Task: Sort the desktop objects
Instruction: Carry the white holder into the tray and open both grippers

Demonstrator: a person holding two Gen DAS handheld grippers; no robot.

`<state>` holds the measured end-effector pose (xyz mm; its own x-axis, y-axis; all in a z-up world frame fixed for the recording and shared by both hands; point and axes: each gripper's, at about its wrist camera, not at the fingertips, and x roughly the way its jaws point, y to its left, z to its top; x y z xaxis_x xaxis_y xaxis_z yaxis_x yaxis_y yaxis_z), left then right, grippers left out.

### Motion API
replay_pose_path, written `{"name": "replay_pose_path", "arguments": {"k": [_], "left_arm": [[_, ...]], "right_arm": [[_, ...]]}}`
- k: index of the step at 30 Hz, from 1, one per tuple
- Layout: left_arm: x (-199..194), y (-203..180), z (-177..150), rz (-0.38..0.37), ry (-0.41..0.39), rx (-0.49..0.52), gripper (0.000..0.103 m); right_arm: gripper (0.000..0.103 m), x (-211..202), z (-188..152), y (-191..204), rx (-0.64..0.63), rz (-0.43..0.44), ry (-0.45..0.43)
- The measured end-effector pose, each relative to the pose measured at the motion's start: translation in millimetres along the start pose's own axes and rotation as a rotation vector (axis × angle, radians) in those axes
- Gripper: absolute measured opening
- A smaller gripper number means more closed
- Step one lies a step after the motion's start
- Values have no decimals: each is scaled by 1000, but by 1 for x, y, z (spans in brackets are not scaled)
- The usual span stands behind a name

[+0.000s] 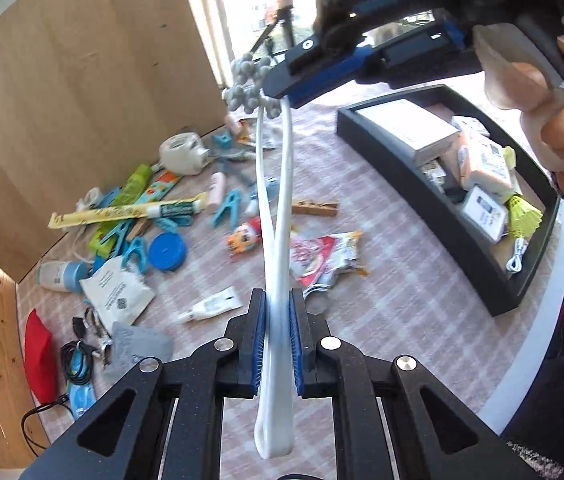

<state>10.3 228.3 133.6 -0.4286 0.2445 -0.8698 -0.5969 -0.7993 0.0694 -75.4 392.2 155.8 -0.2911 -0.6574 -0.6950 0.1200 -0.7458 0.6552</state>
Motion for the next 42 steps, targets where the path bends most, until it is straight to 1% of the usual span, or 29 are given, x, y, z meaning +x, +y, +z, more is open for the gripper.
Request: {"name": "replay_pose_path", "arguments": {"k": [6, 9, 12, 15, 17, 20, 21, 22, 23, 24, 25, 26, 28, 32, 37, 42], "left_arm": [[11, -88, 44, -103, -19, 60, 10], [19, -128, 66, -160, -26, 63, 10], [26, -167, 85, -198, -30, 73, 10], [32, -198, 101, -229, -27, 81, 10], [35, -216, 109, -233, -25, 91, 10], [43, -235, 119, -246, -19, 89, 10], [45, -239, 122, -246, -15, 86, 10], [48, -243, 126, -237, -12, 83, 10], [49, -245, 129, -224, -9, 77, 12], [51, -245, 131, -209, -6, 59, 26], [53, -242, 133, -198, 0, 30, 38], [54, -237, 133, -198, -2, -2, 57], [53, -229, 132, -216, -7, -41, 55], [52, -216, 125, -181, -1, -61, 54], [48, -200, 114, -167, 8, -94, 54], [49, -176, 96, -160, 31, -147, 54]], "right_arm": [[9, -75, 7, -70, 67, -49, -61], [9, -111, 11, -105, 92, -83, -90], [9, -141, 11, -137, 122, -116, -106], [9, -164, 9, -164, 137, -152, -120], [9, -177, 7, -181, 148, -170, -128], [9, -190, 8, -201, 164, -186, -132], [11, -194, 9, -204, 165, -190, -133], [11, -197, 11, -208, 165, -189, -134], [15, -200, 12, -210, 167, -196, -130], [31, -202, 14, -212, 168, -209, -118], [40, -204, 14, -213, 169, -228, -116], [52, -207, 14, -213, 163, -245, -129], [54, -211, 12, -211, 138, -269, -145], [54, -206, 8, -210, 128, -256, -131], [54, -190, 2, -205, 126, -245, -104], [54, -171, -4, -189, 101, -253, -85]]}}
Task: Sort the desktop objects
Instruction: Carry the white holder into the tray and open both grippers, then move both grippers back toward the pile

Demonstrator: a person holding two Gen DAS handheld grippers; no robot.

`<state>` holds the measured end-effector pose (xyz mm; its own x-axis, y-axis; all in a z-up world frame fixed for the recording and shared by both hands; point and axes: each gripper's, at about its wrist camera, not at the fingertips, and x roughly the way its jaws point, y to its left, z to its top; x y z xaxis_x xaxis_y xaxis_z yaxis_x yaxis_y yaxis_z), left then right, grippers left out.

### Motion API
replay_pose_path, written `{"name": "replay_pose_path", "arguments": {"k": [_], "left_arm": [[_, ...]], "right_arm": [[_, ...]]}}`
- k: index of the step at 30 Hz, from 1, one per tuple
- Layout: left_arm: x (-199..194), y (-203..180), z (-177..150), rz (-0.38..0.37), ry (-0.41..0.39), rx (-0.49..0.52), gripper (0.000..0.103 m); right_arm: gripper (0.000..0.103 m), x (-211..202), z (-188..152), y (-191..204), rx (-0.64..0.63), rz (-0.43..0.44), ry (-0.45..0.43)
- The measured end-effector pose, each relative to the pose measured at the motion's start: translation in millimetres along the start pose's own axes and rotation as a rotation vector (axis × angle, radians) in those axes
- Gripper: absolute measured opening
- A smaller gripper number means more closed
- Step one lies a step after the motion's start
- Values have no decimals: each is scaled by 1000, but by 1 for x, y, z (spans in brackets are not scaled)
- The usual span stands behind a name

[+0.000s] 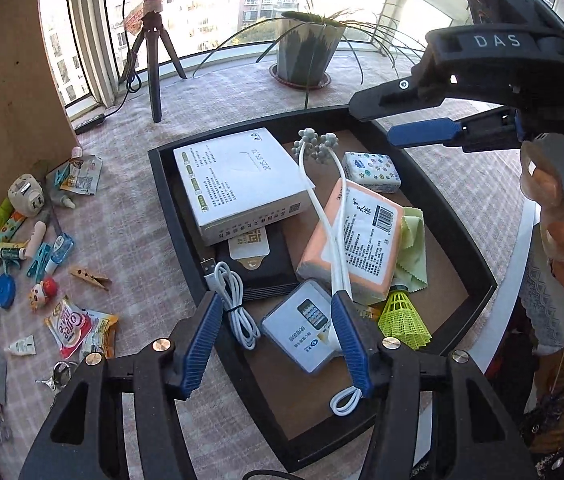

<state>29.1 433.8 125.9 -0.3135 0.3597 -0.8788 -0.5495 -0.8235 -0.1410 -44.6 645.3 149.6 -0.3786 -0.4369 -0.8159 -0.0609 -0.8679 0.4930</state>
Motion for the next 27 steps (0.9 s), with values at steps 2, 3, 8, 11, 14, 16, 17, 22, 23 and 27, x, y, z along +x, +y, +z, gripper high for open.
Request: {"name": "replay_pose_path", "arguments": {"k": [2, 3, 8, 11, 14, 16, 17, 22, 23, 27], "left_arm": [[-2, 12, -7, 3, 5, -23, 54], [-3, 19, -11, 6, 7, -35, 54], [-10, 55, -31, 30, 18, -93, 54], [-13, 81, -41, 38, 25, -142, 54], [-20, 112, -48, 64, 24, -198, 52], [-27, 137, -50, 71, 18, -253, 50], [-30, 151, -50, 72, 14, -285, 50], [-53, 228, -47, 103, -25, -459, 46], [-57, 243, -46, 101, -32, -494, 46], [-63, 297, -39, 103, -61, -616, 43]], "right_arm": [[54, 6, -4, 9, -15, -2, 6], [54, 9, -7, 13, -23, -3, 10], [54, 27, -18, 39, -79, -28, 25], [54, 40, -22, 56, -103, -28, 35], [54, 52, -22, 75, -127, -18, 44], [54, 60, -20, 90, -150, -16, 52], [54, 64, -19, 98, -160, -13, 56], [52, 85, -6, 137, -218, 5, 71], [51, 91, -3, 146, -233, 10, 76], [41, 119, 11, 181, -289, 29, 110]]}}
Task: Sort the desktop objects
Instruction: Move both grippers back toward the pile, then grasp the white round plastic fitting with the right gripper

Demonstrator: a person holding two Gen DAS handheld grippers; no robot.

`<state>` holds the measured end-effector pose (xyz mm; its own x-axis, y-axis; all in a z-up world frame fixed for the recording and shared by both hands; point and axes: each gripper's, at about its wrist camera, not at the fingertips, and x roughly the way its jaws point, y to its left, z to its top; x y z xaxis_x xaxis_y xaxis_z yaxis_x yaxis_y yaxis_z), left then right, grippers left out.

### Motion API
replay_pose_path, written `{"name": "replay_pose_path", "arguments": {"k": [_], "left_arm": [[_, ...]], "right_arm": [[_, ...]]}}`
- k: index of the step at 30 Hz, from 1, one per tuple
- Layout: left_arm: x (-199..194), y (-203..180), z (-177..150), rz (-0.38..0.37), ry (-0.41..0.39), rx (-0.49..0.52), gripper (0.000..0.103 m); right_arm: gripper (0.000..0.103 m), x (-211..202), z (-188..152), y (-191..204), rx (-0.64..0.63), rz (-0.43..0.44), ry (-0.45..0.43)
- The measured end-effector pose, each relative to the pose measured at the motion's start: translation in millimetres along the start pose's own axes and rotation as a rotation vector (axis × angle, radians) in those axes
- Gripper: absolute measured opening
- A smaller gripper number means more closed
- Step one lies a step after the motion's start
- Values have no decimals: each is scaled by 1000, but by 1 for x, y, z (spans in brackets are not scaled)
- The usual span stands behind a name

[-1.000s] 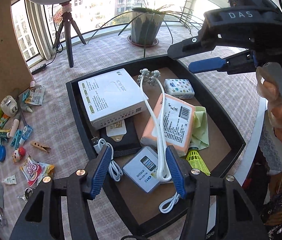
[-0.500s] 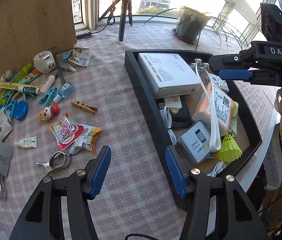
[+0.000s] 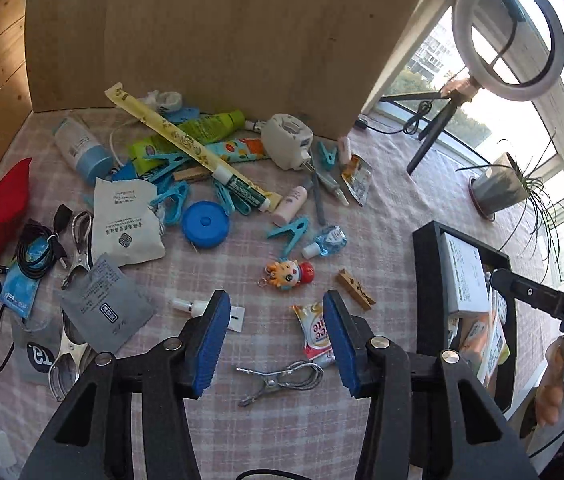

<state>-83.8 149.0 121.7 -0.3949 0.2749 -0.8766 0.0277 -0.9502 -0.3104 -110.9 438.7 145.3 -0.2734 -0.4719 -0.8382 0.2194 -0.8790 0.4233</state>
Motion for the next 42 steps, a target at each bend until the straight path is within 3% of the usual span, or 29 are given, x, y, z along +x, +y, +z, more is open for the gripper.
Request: {"name": "replay_pose_path", "arguments": {"k": [6, 13, 19, 27, 42], "left_arm": [[22, 39, 39, 7, 3, -149, 39], [57, 68, 70, -23, 51, -266, 38], [80, 88, 93, -40, 75, -367, 38], [100, 68, 107, -62, 94, -353, 38], [154, -7, 128, -138, 127, -159, 38]], "right_arm": [[32, 53, 46, 23, -8, 42, 62], [31, 106, 101, 37, 8, 80, 113], [31, 147, 150, 60, -72, 44, 123], [31, 191, 171, 64, -115, 15, 191], [30, 234, 173, 63, -135, 9, 272]]}}
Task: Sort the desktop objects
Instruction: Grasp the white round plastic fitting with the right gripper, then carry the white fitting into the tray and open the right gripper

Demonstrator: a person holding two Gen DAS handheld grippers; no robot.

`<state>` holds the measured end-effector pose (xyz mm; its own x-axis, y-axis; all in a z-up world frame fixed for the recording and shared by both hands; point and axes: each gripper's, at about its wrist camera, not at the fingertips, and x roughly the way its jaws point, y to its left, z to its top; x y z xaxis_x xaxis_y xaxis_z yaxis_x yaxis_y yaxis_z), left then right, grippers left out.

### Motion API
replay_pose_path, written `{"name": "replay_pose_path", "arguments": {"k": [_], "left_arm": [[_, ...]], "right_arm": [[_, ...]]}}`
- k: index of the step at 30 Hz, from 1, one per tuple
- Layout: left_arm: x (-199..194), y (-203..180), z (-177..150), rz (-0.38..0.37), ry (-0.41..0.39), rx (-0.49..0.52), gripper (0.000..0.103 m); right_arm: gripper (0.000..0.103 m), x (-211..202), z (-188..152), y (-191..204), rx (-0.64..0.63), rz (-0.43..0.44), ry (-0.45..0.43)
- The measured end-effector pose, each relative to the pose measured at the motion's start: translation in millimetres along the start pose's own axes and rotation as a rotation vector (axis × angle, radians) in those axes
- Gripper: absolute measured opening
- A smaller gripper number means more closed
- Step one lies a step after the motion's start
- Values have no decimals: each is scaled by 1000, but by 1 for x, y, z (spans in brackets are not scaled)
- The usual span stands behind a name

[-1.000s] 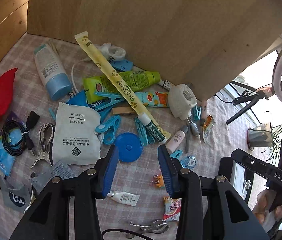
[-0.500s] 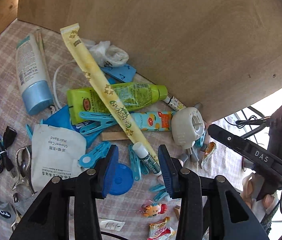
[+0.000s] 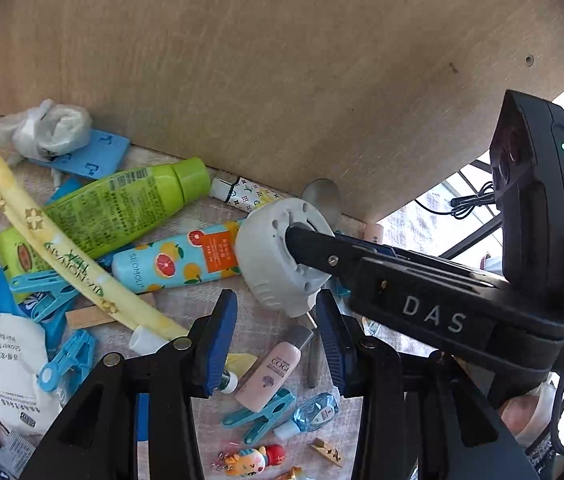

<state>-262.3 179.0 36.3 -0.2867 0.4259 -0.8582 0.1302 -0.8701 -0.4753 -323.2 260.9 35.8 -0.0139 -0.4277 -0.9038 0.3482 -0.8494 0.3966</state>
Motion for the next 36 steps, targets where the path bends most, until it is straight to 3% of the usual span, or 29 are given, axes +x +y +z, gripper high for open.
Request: {"name": "replay_pose_path", "arguments": {"k": [7, 18, 24, 36], "left_arm": [[9, -3, -1, -17, -3, 3, 42], [-40, -48, -32, -37, -45, 94, 42], [-51, -104, -64, -77, -38, 185, 42], [-36, -222, -151, -195, 74, 398, 44]], "right_arm": [[27, -12, -10, -4, 51, 45, -21], [27, -84, -59, -17, 45, 49, -104], [27, -128, -106, -37, 84, 30, -162], [27, -227, -226, -139, 245, -30, -268]]}}
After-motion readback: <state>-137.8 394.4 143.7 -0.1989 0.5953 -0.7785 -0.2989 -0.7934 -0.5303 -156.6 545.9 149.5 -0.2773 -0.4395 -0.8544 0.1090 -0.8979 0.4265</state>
